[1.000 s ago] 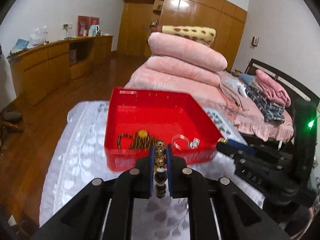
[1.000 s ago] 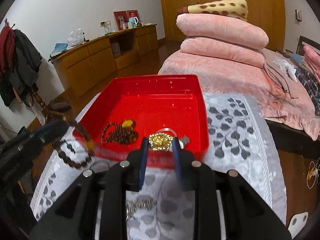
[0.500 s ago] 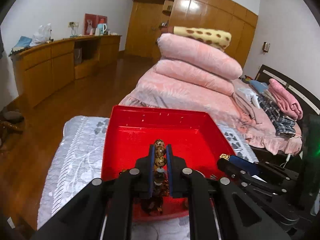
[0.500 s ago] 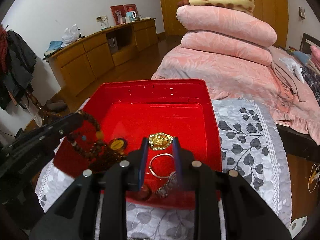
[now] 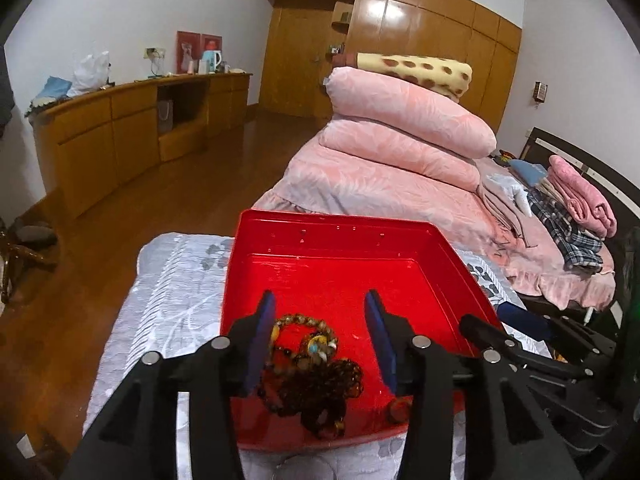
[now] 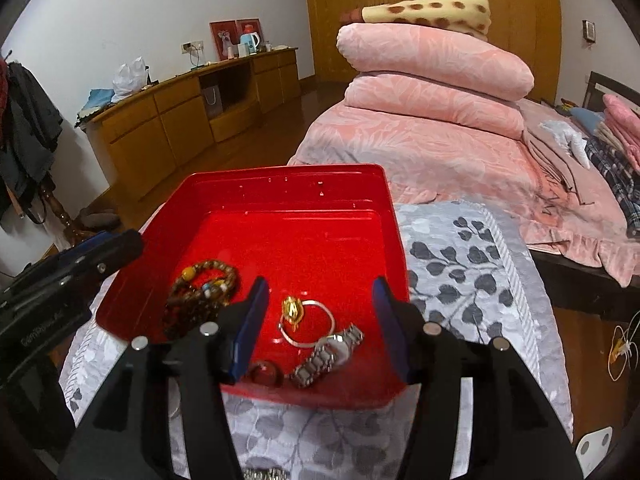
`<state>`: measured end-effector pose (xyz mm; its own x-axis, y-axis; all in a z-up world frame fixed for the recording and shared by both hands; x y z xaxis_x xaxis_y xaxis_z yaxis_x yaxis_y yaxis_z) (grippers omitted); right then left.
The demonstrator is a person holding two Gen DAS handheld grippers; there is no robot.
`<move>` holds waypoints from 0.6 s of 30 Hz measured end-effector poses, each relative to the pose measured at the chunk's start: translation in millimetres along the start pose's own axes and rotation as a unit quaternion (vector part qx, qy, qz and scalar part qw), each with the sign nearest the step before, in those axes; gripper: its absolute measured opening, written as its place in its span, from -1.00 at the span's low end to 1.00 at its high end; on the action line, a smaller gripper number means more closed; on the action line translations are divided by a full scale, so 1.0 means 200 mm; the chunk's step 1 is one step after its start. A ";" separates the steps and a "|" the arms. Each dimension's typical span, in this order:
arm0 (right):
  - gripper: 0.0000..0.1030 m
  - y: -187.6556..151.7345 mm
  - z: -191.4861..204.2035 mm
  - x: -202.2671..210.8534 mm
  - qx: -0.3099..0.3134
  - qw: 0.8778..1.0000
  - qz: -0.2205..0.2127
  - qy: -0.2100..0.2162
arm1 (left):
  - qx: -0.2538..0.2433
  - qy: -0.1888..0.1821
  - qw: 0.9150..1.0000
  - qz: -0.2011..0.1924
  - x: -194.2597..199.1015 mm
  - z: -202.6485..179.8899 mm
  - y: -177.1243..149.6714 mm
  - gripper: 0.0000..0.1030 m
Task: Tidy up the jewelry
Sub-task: 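Withdraw both tools from the tin toward the bangle and silver chain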
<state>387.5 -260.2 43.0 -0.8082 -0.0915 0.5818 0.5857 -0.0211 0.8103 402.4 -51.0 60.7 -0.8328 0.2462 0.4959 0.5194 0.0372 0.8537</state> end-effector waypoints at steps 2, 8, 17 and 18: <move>0.04 -0.03 0.00 0.05 0.000 1.000 -0.002 0.000 | -0.002 0.002 1.000 -0.002 0.04 0.00 -0.01 -0.02; 0.07 -0.17 0.00 0.21 -0.001 1.000 -0.004 0.002 | -0.005 0.012 1.000 -0.004 0.20 0.02 -0.09 0.10; 0.07 -0.46 0.08 0.34 -0.010 1.000 0.022 0.014 | -0.003 0.021 1.000 0.008 0.39 0.04 -0.33 0.10; 0.07 -0.49 0.09 0.34 -0.012 0.999 0.028 0.016 | -0.003 0.023 1.000 0.011 0.40 0.04 -0.36 0.10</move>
<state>273.4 -246.0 3.9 -0.7715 -0.1248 0.6238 0.6321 -0.0392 0.7739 300.8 -26.5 37.8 -0.8295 0.2016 0.5209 0.5361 0.0256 0.8438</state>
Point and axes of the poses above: each gripper's, at about its wrist camera, not at the fingertips, and x roughly against the way its jaws point, z to its left, y to its top, the point moved 3 cm from there along -x, roughly the way its jaws point, and after that the axes turned 7 degrees about -z, right-handed, at the moved point
